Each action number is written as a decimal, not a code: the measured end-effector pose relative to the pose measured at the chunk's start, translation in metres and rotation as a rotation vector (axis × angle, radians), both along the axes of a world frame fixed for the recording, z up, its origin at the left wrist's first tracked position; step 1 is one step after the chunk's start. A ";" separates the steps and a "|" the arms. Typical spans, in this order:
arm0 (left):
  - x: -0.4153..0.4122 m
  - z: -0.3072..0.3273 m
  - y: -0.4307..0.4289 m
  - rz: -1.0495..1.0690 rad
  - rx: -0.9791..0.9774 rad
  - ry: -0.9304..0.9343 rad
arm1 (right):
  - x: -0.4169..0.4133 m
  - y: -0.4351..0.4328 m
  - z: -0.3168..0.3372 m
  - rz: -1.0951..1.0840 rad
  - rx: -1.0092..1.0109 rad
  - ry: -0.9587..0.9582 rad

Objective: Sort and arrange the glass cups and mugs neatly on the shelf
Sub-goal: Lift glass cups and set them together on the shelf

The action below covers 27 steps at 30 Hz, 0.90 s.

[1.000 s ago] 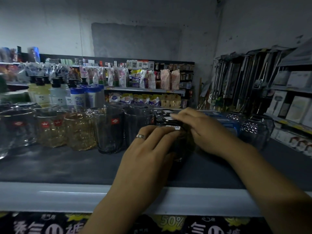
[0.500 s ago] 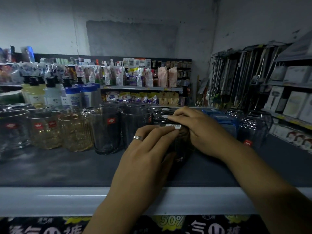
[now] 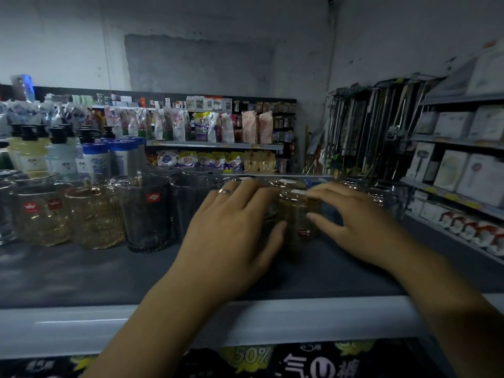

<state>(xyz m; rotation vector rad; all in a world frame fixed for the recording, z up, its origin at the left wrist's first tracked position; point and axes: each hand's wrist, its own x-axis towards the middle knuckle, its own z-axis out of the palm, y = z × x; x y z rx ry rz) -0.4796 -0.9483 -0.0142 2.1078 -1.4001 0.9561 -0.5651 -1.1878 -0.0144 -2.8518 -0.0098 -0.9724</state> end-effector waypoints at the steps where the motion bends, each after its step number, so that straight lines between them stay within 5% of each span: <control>1: 0.000 0.005 -0.008 0.020 0.054 -0.004 | 0.001 -0.001 -0.004 0.006 0.002 -0.015; 9: -0.006 0.024 -0.045 0.189 0.399 -0.031 | 0.002 -0.005 -0.011 0.032 -0.020 0.003; 13: 0.000 0.043 -0.063 0.203 0.434 -0.007 | -0.011 -0.029 0.005 -0.086 0.020 -0.005; 17: 0.000 0.048 -0.082 0.225 0.514 0.010 | -0.021 -0.042 0.010 -0.266 -0.067 0.200; 27: 0.016 0.075 -0.108 0.103 0.495 0.200 | -0.019 -0.061 0.022 -0.121 -0.004 0.165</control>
